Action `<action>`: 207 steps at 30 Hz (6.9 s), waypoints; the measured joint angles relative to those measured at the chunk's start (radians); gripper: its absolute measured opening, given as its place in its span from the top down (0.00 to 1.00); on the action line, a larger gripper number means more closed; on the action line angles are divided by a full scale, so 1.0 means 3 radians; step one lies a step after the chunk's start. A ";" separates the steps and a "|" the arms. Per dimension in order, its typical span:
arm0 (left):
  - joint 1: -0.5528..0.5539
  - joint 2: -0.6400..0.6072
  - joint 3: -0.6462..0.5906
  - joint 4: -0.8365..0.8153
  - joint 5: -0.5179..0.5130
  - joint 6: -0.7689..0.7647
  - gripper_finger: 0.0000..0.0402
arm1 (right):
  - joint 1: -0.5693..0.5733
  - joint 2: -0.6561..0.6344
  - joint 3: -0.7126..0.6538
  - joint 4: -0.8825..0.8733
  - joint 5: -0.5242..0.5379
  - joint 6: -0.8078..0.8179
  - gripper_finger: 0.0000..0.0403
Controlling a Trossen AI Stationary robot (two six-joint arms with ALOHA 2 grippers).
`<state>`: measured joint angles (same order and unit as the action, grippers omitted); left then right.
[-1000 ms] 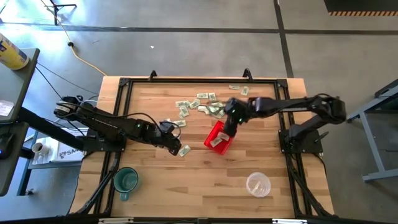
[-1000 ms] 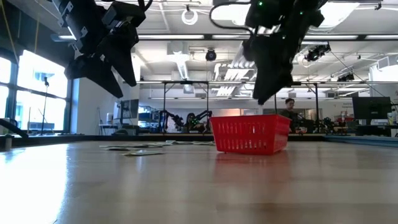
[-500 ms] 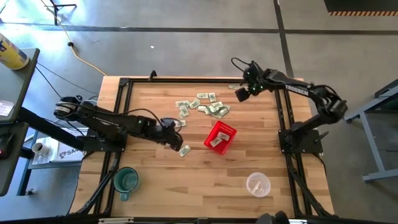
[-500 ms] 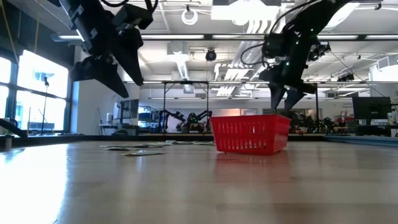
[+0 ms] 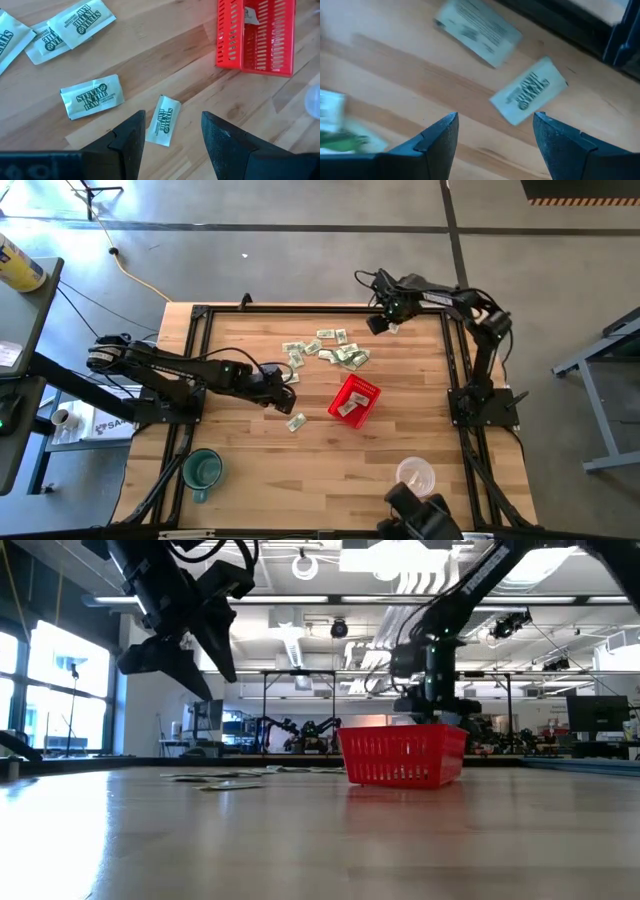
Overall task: Pick and place items into bin
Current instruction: Put the white stevia packet into the bin
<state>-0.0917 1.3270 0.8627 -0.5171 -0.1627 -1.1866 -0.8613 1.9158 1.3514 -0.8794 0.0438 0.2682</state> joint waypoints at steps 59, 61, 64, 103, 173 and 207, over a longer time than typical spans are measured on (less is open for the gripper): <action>0.0000 0.0000 0.0000 -0.0027 -0.0113 0.0365 0.44 | 0.0972 -0.0481 0.0024 -0.0566 -0.1541 -0.0317 0.97; 0.0000 0.0000 0.0000 -0.0024 -0.0113 0.0364 0.44 | 0.1235 -0.0481 0.0023 -0.0578 -0.1747 -0.0326 0.96; 0.0000 0.0001 0.0000 -0.0024 -0.0111 0.0365 0.44 | 0.1630 -0.0448 0.0023 -0.0536 -0.1893 -0.0376 0.93; 0.0000 0.0001 0.0000 -0.0003 0.0047 0.0361 0.44 | 0.0168 -0.0214 0.0029 0.0210 -0.0252 0.0928 0.30; 0.0608 0.2415 0.2408 0.0101 0.0762 0.3881 0.69 | 0.2296 -0.2268 0.0244 -0.1596 0.1069 0.1350 0.41; -0.0156 0.1675 0.1272 -0.0932 0.0402 0.1256 0.26 | 0.1996 -0.1368 0.0243 -0.1269 0.0776 -0.0437 0.41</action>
<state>-0.1387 1.8296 1.2443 -0.7968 -0.0421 -0.8097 -0.2625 1.5055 1.4242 -1.2600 0.2765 0.1371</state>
